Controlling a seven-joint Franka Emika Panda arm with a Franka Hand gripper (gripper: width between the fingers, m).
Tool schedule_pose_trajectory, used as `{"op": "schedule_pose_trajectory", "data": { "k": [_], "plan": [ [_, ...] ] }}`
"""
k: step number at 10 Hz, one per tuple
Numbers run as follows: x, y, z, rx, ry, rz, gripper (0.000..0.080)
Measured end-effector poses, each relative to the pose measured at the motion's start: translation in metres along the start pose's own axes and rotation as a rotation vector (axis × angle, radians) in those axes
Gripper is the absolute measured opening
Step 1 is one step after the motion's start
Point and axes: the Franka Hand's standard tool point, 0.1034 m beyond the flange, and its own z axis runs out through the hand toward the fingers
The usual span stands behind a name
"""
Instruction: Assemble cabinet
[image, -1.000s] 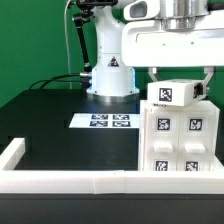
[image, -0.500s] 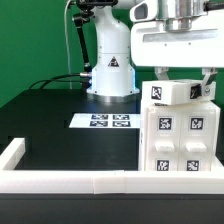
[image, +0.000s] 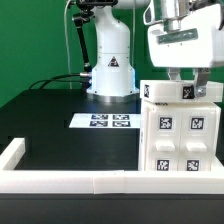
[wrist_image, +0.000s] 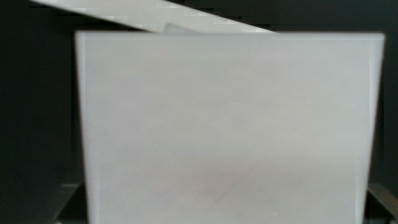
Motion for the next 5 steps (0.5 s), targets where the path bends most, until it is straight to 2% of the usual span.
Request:
{"op": "schedule_pose_trajectory", "data": {
  "k": [5],
  "plan": [
    [-0.0043,-0.0012,0.0001,0.003,-0.032,0.279,0.0564]
  ]
}}
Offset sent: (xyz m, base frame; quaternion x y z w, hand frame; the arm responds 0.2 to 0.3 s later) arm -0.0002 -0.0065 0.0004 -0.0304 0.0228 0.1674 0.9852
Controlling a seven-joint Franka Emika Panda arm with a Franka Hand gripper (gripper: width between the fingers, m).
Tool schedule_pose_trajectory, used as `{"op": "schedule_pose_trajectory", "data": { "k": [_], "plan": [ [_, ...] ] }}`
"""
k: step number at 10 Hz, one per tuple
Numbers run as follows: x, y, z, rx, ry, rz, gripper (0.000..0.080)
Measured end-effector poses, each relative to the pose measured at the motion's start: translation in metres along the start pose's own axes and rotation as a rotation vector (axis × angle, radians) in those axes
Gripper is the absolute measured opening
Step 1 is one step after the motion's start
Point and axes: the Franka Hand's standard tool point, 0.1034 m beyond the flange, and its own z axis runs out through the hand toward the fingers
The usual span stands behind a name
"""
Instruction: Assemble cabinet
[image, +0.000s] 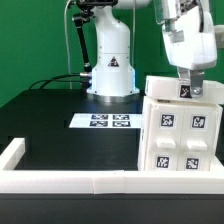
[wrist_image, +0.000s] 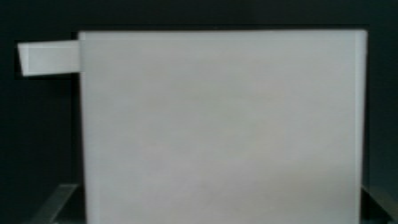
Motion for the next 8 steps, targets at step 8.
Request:
{"op": "schedule_pose_trajectory", "data": {
  "k": [8],
  "plan": [
    [-0.0018,-0.0024,-0.0059,-0.031,-0.054,0.123,0.0660]
  ]
}}
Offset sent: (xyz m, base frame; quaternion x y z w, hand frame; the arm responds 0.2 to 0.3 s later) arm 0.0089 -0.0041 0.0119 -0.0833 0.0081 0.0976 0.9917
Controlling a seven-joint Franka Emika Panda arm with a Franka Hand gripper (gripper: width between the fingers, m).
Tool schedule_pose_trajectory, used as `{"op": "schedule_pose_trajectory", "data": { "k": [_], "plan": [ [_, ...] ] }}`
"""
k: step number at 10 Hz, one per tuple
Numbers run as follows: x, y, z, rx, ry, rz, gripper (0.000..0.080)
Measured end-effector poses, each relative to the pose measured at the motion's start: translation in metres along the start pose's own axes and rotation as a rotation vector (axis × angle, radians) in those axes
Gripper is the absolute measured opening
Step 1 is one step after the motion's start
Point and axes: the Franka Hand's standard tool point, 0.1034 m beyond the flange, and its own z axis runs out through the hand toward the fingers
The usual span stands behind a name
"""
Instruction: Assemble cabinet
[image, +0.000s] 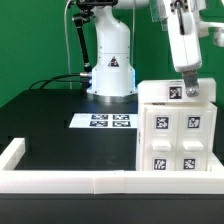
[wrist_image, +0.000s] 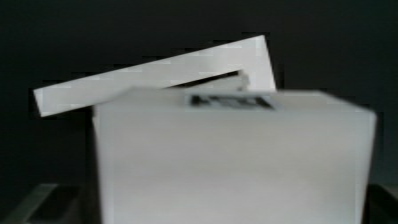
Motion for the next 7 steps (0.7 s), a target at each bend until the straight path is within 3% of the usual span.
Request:
{"op": "schedule_pose_trajectory", "data": {
  "k": [1,6,7],
  "plan": [
    [0.000,0.003,-0.004,0.004,-0.002,-0.020,0.0782],
    [-0.008,0.002,-0.031,0.037,-0.038,-0.062,0.0797],
    [-0.009,0.001,-0.031,0.037,-0.050,-0.066,0.0797]
  ]
}}
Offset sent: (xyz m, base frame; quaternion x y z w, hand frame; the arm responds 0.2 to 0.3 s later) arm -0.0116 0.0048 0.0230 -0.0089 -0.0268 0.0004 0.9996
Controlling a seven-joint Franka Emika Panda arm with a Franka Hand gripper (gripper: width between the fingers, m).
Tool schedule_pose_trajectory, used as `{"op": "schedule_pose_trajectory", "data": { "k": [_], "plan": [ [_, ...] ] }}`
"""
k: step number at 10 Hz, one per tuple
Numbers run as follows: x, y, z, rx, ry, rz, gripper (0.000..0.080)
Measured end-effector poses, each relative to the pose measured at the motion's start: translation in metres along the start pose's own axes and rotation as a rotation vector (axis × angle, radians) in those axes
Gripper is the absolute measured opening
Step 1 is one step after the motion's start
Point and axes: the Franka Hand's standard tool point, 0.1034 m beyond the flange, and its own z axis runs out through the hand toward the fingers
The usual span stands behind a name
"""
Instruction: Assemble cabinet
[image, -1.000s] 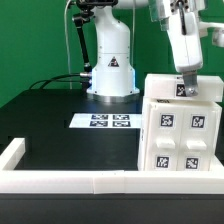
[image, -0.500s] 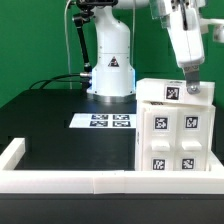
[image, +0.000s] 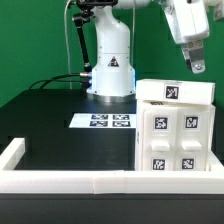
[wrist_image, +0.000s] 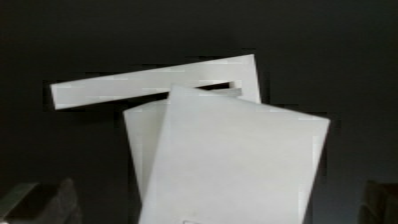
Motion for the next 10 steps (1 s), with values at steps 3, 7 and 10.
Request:
{"op": "schedule_pose_trajectory", "data": {
  "k": [3,7,10],
  "plan": [
    [0.0016,0.0032,0.0034,-0.034,0.008,-0.187,0.0797],
    [-0.0060,0.0070,0.0004,-0.148,0.028,-0.765,0.0797],
    [-0.0051,0.0057,0.0008,-0.149,0.013,-0.997,0.0797]
  ]
}}
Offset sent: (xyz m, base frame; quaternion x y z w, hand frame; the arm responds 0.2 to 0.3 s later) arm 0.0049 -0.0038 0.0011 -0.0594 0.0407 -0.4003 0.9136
